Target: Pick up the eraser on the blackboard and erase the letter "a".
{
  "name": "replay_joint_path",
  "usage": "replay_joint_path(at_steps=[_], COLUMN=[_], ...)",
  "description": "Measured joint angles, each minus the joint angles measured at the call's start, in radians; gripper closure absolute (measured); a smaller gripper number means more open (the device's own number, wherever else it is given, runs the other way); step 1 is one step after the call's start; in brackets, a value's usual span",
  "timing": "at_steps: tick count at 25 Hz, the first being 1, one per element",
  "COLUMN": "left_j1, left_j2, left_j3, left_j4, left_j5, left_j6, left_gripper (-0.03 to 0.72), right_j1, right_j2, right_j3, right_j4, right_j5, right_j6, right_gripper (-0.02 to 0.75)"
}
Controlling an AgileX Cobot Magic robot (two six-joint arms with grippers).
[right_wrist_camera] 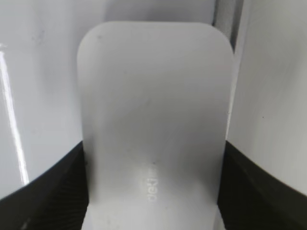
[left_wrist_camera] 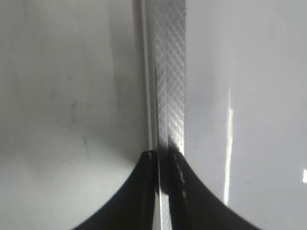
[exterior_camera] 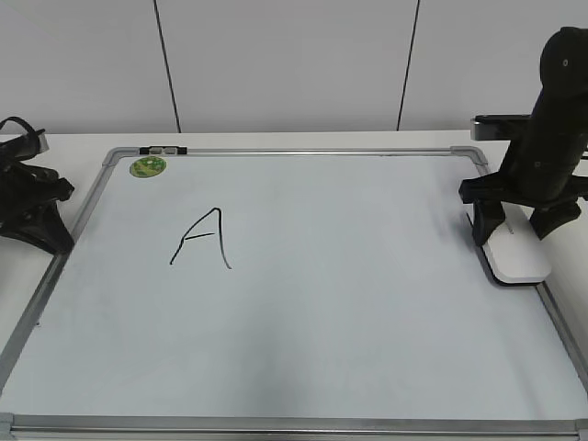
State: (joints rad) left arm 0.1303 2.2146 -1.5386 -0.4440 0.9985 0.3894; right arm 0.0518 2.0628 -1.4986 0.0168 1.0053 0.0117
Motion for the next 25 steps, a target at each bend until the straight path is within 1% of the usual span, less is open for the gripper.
replay_joint_path(at_steps=[25], left_j1=[0.000], left_j2=[0.000], left_j3=[0.000], left_j4=[0.000], left_j5=[0.000], left_j6=[0.000], left_gripper=[0.655], right_j1=[-0.017], right_j2=[0.000], right_j3=[0.000], right_j4=[0.003], right_j5=[-0.034], right_j6=[0.010], right_gripper=[0.206])
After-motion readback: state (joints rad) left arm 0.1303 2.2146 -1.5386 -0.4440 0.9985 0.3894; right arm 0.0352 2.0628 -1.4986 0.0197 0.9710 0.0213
